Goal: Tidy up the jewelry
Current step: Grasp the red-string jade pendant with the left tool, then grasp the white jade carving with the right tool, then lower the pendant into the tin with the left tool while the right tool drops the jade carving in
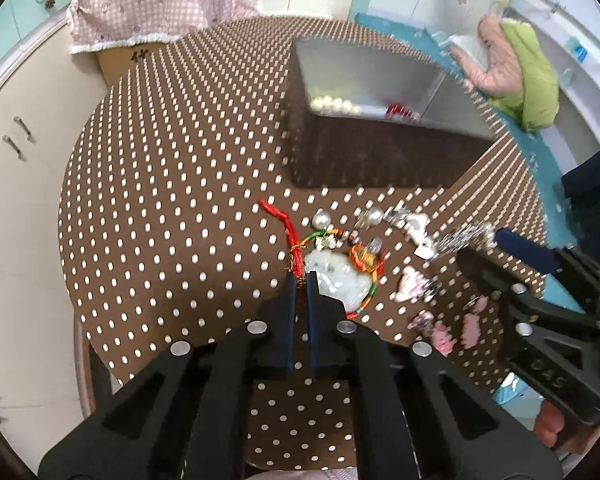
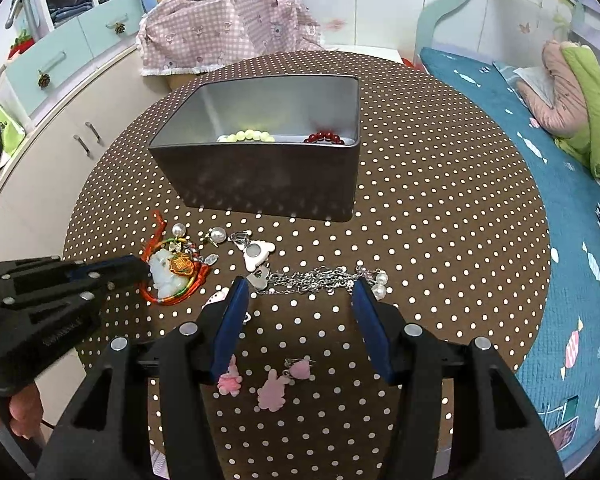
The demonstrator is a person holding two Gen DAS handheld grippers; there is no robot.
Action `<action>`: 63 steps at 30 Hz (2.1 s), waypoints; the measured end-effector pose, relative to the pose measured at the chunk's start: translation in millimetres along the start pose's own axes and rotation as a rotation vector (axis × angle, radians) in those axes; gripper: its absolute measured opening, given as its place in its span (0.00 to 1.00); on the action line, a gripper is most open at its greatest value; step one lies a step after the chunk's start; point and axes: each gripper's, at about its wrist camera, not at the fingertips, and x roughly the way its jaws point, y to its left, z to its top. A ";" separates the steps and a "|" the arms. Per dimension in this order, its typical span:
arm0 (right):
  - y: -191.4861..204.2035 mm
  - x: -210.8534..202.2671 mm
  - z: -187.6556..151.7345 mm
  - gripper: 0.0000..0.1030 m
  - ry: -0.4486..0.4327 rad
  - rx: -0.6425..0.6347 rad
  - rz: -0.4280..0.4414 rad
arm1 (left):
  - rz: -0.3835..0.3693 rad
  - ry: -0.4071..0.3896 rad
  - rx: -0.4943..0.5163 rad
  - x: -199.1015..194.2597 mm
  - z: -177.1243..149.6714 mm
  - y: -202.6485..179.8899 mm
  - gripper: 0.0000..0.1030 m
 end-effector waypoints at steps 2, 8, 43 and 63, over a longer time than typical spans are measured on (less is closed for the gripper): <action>0.2 -0.6 1.2 0.50 -0.005 0.006 -0.003 | -0.028 -0.029 -0.004 -10.3 6.8 4.1 0.04; 0.1 -4.3 3.0 0.50 -0.019 0.012 0.000 | -0.079 -0.116 0.015 -43.2 22.2 4.1 0.04; 100.6 47.8 10.4 0.28 0.045 -0.312 0.085 | -0.077 -0.102 -0.124 -55.7 -20.5 85.1 0.04; 55.8 9.4 27.3 0.27 -0.023 -0.148 0.086 | -0.148 -0.158 -0.041 -61.9 9.8 46.9 0.04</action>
